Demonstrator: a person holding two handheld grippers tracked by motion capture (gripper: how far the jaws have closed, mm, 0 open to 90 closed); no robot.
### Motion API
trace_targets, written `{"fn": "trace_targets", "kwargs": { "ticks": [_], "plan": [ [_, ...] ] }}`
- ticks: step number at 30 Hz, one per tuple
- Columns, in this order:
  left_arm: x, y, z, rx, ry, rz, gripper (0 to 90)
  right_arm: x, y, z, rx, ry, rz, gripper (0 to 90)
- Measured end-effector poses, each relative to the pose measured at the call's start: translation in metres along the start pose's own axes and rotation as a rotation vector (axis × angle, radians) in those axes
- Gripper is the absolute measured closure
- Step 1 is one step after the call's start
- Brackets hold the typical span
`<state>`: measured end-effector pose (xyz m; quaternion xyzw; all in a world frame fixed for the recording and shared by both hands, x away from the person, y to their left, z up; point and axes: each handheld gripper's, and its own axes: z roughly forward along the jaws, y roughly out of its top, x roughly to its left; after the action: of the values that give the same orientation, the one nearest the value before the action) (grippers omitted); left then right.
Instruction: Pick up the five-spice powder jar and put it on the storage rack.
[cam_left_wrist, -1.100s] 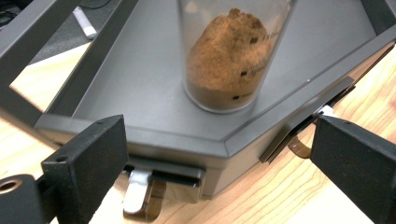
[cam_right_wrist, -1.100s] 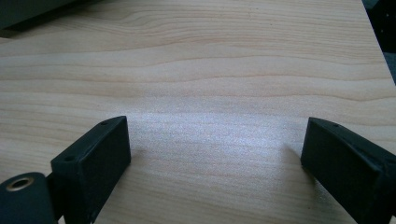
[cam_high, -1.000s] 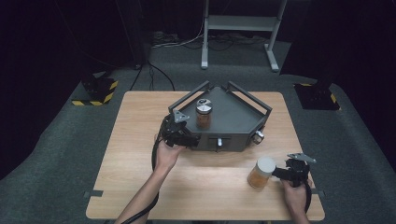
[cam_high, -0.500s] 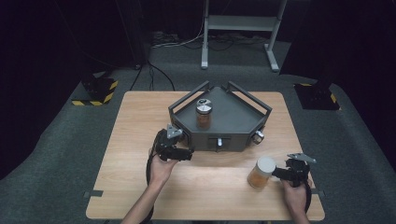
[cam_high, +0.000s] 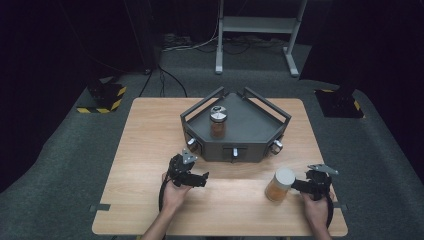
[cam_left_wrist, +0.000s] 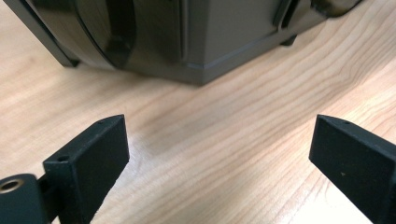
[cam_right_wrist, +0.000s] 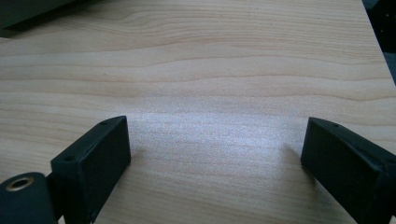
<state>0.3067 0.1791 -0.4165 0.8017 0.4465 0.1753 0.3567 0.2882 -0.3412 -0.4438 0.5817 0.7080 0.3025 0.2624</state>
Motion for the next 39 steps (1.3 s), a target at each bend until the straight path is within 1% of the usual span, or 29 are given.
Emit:
{"fn": "trace_targets", "kwargs": {
  "ticks": [9,15,22,25,39],
  "plan": [
    [-0.009,-0.010,0.014,0.034,0.015,0.026,4.9,0.000,0.000,0.000,0.000,0.000,0.000,8.2],
    [-0.013,-0.017,0.022,0.043,0.020,0.031,4.4,0.000,0.000,0.000,0.000,0.000,0.000,8.2],
    [-0.014,-0.020,0.022,0.029,0.023,0.029,3.5,0.000,0.000,0.000,0.000,0.000,0.000,8.2],
    [-0.014,-0.024,0.023,0.011,0.025,0.024,2.9,0.000,0.000,0.000,0.000,0.000,0.000,8.2],
    [-0.014,-0.024,0.024,0.011,0.026,0.019,2.4,0.000,0.000,0.000,0.000,0.000,0.000,8.2]
  ]
}}
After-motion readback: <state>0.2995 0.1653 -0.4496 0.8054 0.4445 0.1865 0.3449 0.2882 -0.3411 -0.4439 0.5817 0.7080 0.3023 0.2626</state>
